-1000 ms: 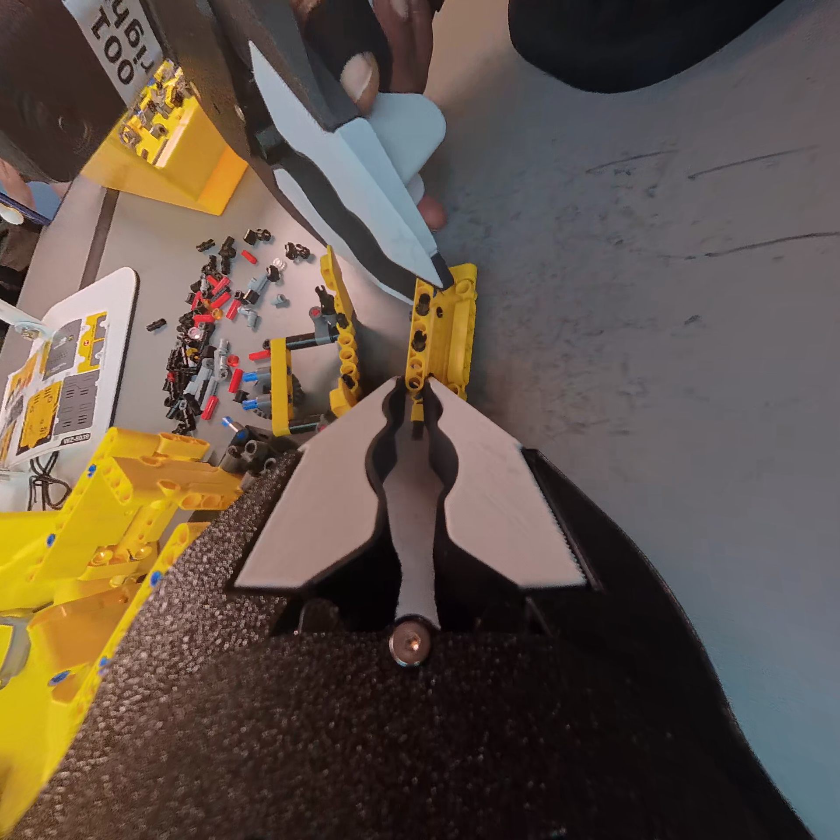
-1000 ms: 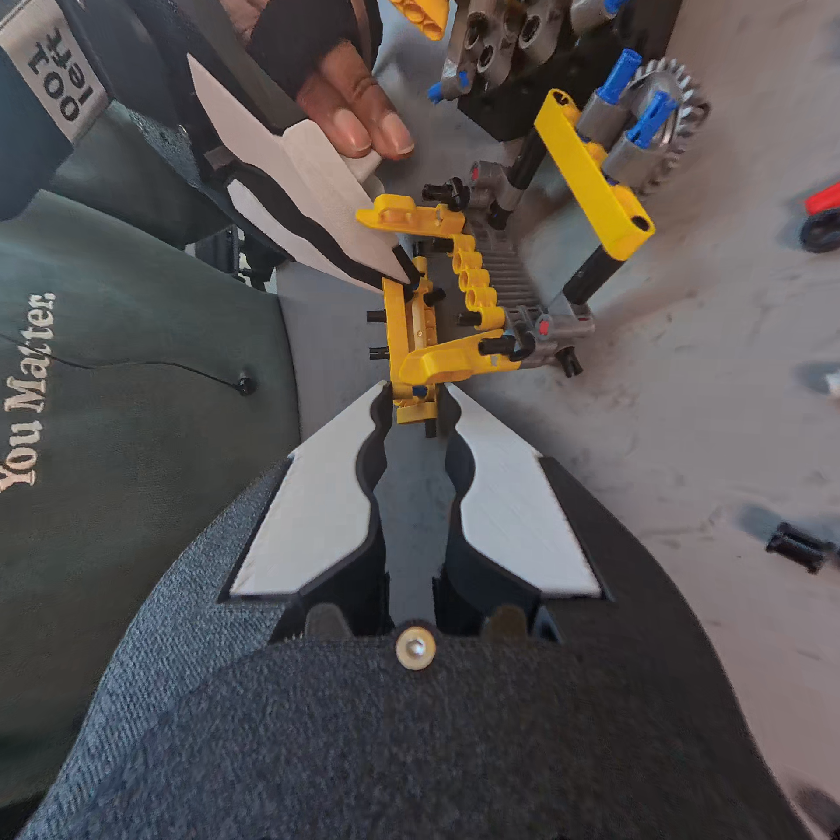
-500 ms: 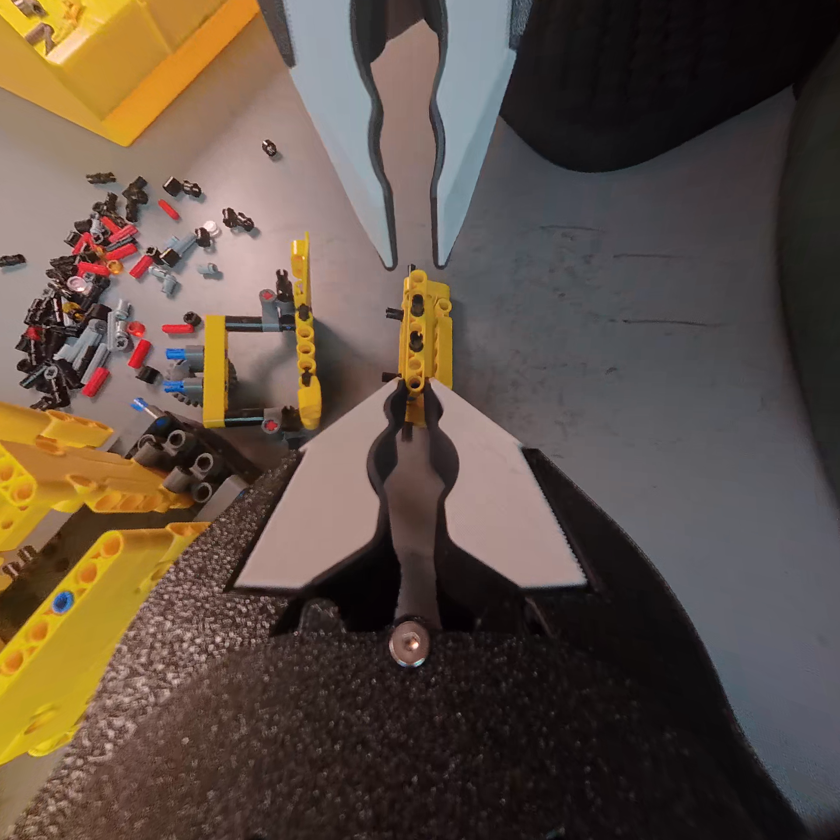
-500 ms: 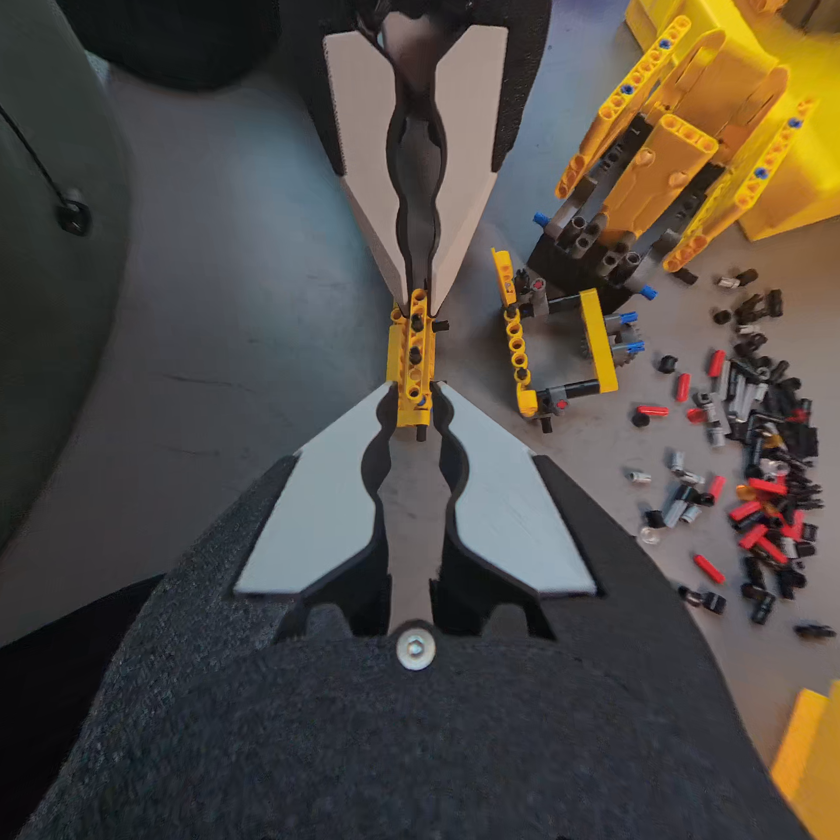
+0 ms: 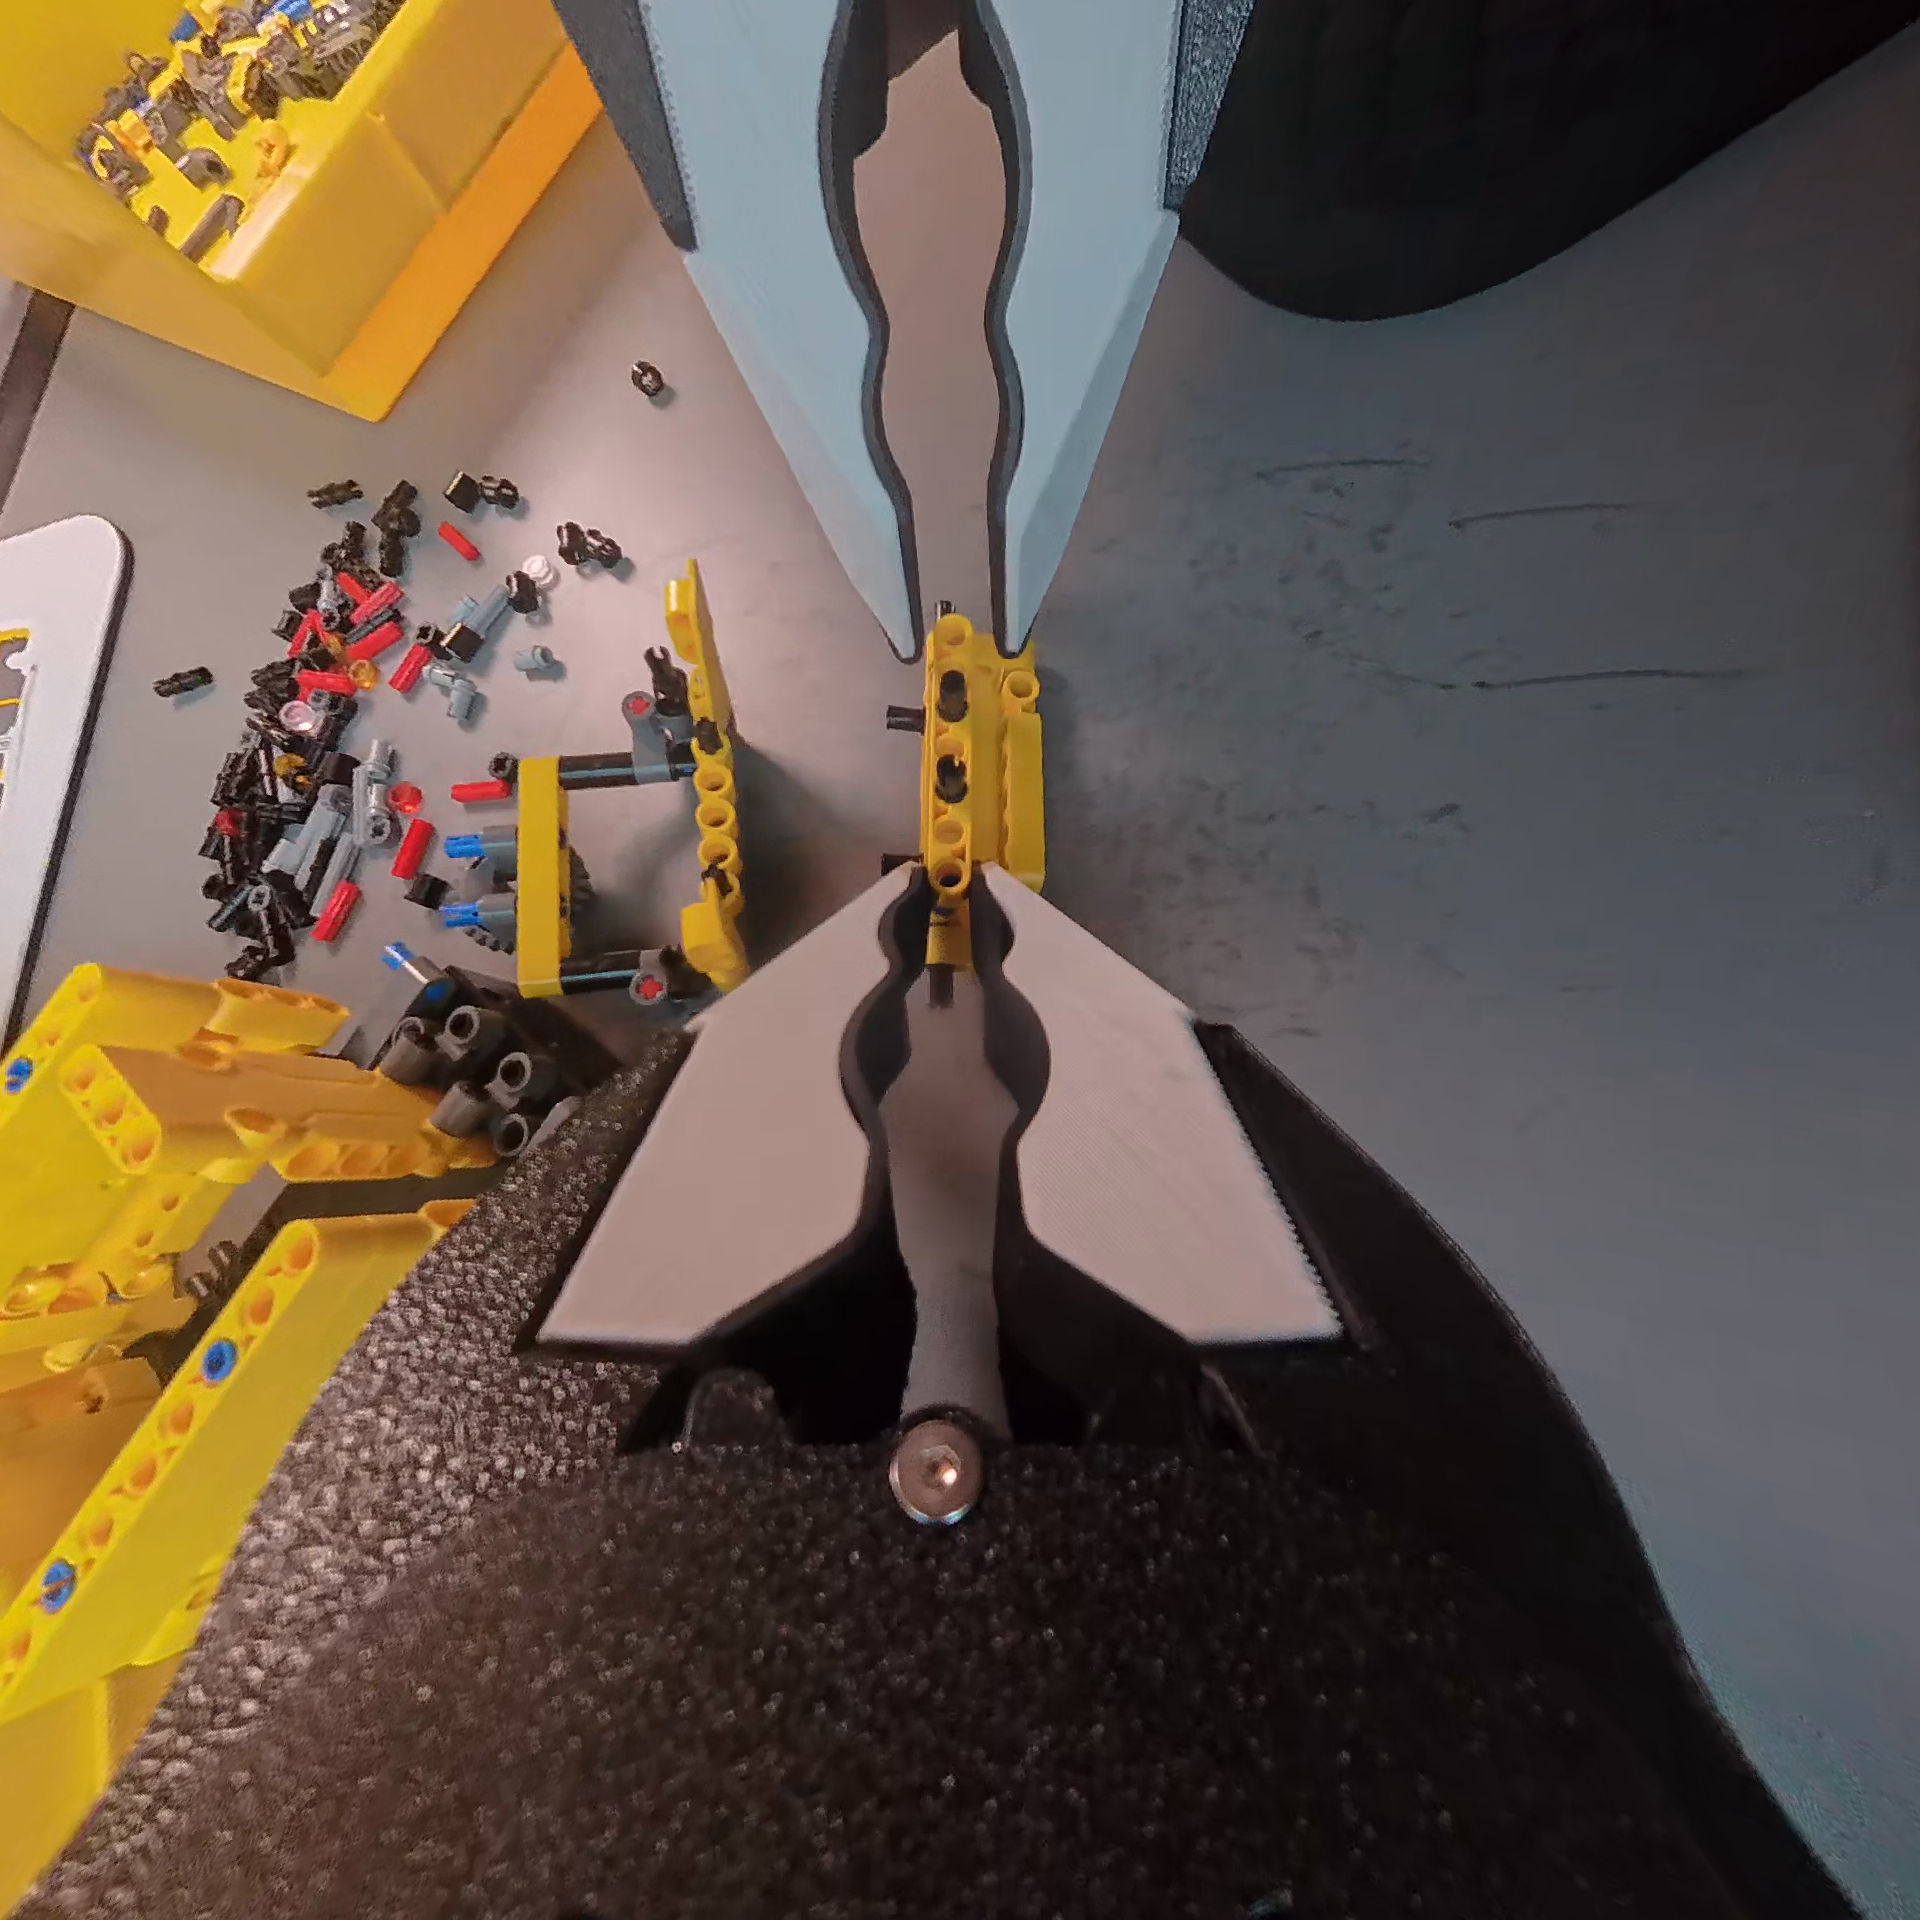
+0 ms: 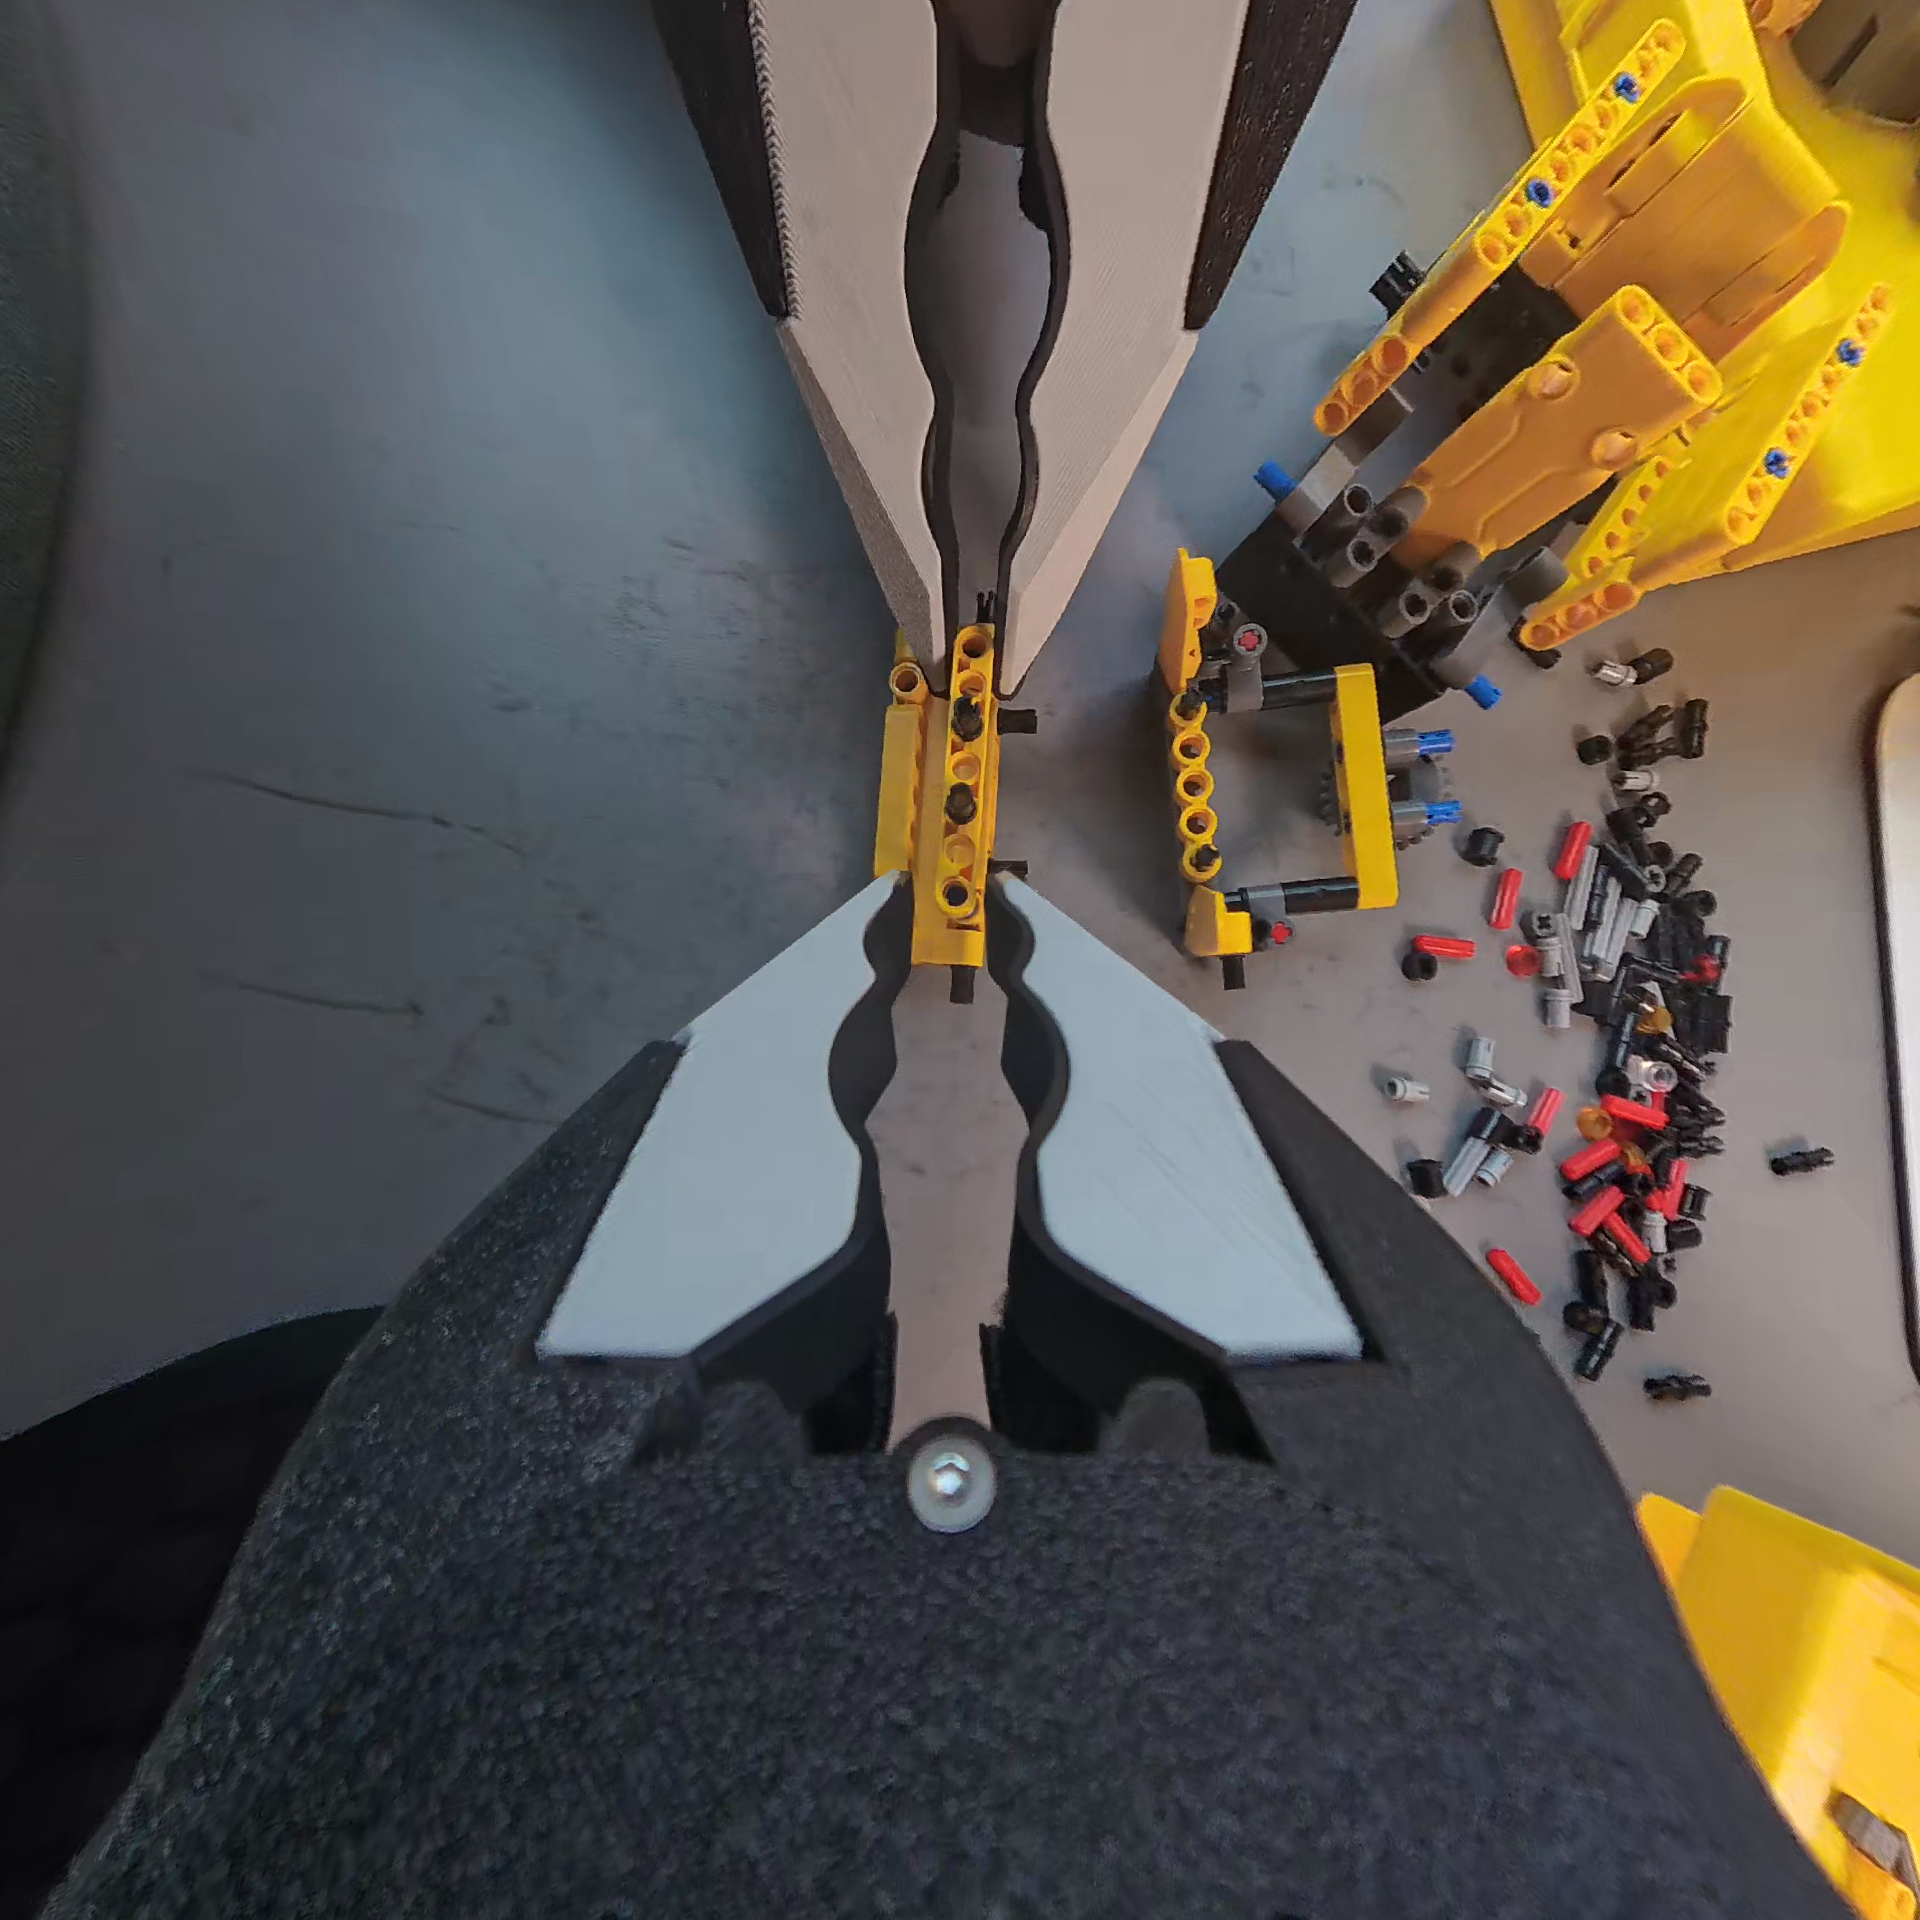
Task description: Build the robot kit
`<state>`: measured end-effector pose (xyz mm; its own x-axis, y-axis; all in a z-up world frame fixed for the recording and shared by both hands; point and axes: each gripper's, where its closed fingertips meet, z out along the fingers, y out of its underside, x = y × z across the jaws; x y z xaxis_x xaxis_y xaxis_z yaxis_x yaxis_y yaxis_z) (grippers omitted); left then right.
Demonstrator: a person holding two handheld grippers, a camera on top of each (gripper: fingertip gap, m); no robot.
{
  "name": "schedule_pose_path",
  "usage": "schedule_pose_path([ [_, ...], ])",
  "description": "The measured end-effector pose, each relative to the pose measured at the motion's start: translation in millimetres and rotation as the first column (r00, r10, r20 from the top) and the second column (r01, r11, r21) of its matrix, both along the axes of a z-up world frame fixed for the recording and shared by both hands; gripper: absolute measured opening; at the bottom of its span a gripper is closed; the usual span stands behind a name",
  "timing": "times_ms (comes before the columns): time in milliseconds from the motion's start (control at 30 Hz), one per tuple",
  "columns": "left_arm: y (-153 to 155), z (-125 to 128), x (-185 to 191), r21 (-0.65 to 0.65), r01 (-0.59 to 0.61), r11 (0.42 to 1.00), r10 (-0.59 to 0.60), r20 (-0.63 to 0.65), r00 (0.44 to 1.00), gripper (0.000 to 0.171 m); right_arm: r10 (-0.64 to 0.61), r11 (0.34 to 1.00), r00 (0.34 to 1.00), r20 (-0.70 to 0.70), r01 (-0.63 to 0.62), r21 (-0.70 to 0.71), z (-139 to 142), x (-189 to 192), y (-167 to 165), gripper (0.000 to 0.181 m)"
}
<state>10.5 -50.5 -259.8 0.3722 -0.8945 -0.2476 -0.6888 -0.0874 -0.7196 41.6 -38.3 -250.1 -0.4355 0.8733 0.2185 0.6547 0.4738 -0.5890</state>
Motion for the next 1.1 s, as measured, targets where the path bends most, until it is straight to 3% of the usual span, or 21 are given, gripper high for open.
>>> schedule_pose_path([
  [567, 2, -3, 0, 0.046, -0.003, 0.999, 0.005, -0.034, 0.999, 0.006, 0.003, 0.991, 1.000, -0.016, 0.000, 0.130, -7, -2, 3, 0.006],
  [900, 2, -3, 0, -0.005, -0.015, 1.000, 0.015, 0.012, 1.000, 0.007, -0.033, 0.999, 0.999, 0.005, 0.033, 0.000, -6, -2, 3, 0.007],
  [1100, 3, -2, 0, -0.002, -0.016, 1.000, 0.016, 0.033, 0.999, 0.007, -0.018, 0.998, 0.999, -0.035, 0.021, 0.066, 0, -11, 1, 0.009],
])
